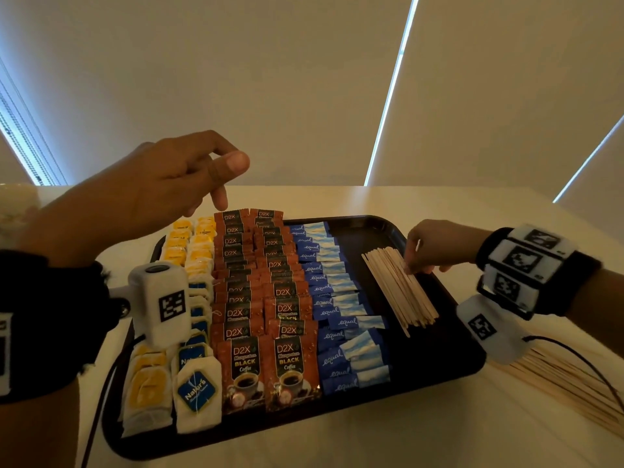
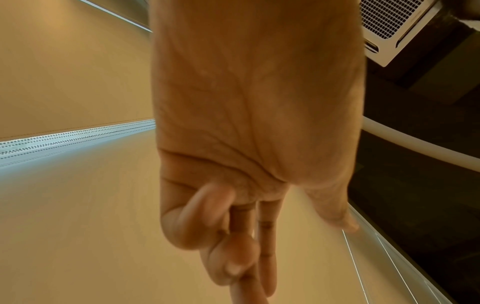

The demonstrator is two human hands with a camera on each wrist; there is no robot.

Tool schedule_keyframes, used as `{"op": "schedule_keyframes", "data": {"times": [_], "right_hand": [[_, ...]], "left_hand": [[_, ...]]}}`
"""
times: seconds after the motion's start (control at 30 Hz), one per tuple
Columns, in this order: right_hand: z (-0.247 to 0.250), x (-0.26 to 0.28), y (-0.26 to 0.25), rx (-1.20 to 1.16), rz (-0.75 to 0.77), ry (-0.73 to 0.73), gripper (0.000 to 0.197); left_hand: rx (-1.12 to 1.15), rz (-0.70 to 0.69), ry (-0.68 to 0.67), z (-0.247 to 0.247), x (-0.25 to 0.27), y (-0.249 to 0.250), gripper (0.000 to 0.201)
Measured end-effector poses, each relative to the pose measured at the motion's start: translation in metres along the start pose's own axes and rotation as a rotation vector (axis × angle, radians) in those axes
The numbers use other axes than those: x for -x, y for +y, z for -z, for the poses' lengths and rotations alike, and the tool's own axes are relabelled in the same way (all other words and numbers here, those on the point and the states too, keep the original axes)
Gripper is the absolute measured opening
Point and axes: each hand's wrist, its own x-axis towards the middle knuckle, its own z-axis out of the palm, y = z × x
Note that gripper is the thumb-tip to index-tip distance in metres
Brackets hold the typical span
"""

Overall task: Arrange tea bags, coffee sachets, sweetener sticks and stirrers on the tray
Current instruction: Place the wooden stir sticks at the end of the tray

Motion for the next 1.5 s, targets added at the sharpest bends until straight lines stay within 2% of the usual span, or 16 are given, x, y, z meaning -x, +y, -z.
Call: {"op": "schedule_keyframes", "data": {"times": [0.1, 0.23, 0.27, 0.37, 0.47, 0.53, 0.6, 0.7, 0.87, 1.0, 1.07, 1.17, 1.27, 1.37, 1.43, 1.5], "right_hand": [[0.008, 0.026, 0.023, -0.030, -0.024, -0.015, 0.048], [0.004, 0.063, 0.063, 0.152, -0.106, -0.252, 0.143], [-0.001, 0.072, 0.071, 0.198, -0.121, -0.313, 0.160], [-0.021, 0.094, 0.096, 0.290, -0.186, -0.423, 0.168], [-0.038, 0.105, 0.119, 0.314, -0.210, -0.424, 0.176], [-0.045, 0.106, 0.132, 0.291, -0.223, -0.373, 0.166], [-0.050, 0.104, 0.140, 0.231, -0.251, -0.295, 0.136], [-0.048, 0.095, 0.146, 0.216, -0.213, -0.238, 0.130], [-0.051, 0.083, 0.151, 0.254, -0.142, -0.078, 0.056], [-0.059, 0.076, 0.150, 0.278, -0.159, -0.021, 0.030], [-0.061, 0.074, 0.150, 0.297, -0.177, -0.008, 0.026], [-0.062, 0.072, 0.147, 0.315, -0.179, -0.011, 0.037], [-0.062, 0.069, 0.146, 0.388, -0.175, -0.035, 0.036], [-0.059, 0.073, 0.139, 0.383, -0.189, -0.036, 0.011], [-0.060, 0.076, 0.137, 0.384, -0.214, -0.008, 0.038], [-0.062, 0.079, 0.135, 0.357, -0.209, 0.033, 0.047]], "left_hand": [[0.008, -0.002, 0.003, 0.001, 0.000, -0.001, 0.073], [0.060, -0.008, -0.010, -0.001, -0.001, -0.001, 0.078], [0.086, -0.004, -0.011, -0.002, -0.002, -0.002, 0.076], [0.140, 0.004, -0.007, -0.005, -0.005, -0.004, 0.070], [0.178, 0.007, -0.002, -0.007, -0.009, -0.006, 0.065], [0.187, 0.009, -0.007, -0.008, -0.010, -0.007, 0.065], [0.186, 0.007, -0.013, -0.007, -0.010, -0.007, 0.066], [0.185, -0.001, -0.017, -0.006, -0.008, -0.006, 0.063], [0.182, 0.013, -0.004, -0.005, -0.007, -0.007, 0.063], [0.166, 0.014, 0.005, -0.005, -0.007, -0.008, 0.064], [0.154, 0.011, 0.002, -0.005, -0.007, -0.007, 0.064], [0.142, 0.005, 0.001, -0.004, -0.005, -0.006, 0.067], [0.125, 0.005, 0.000, -0.002, -0.004, -0.005, 0.073], [0.104, -0.002, -0.012, -0.001, -0.002, -0.002, 0.080], [0.088, -0.013, -0.012, 0.000, 0.000, 0.000, 0.081], [0.088, -0.013, -0.009, 0.001, 0.001, 0.001, 0.080]]}}
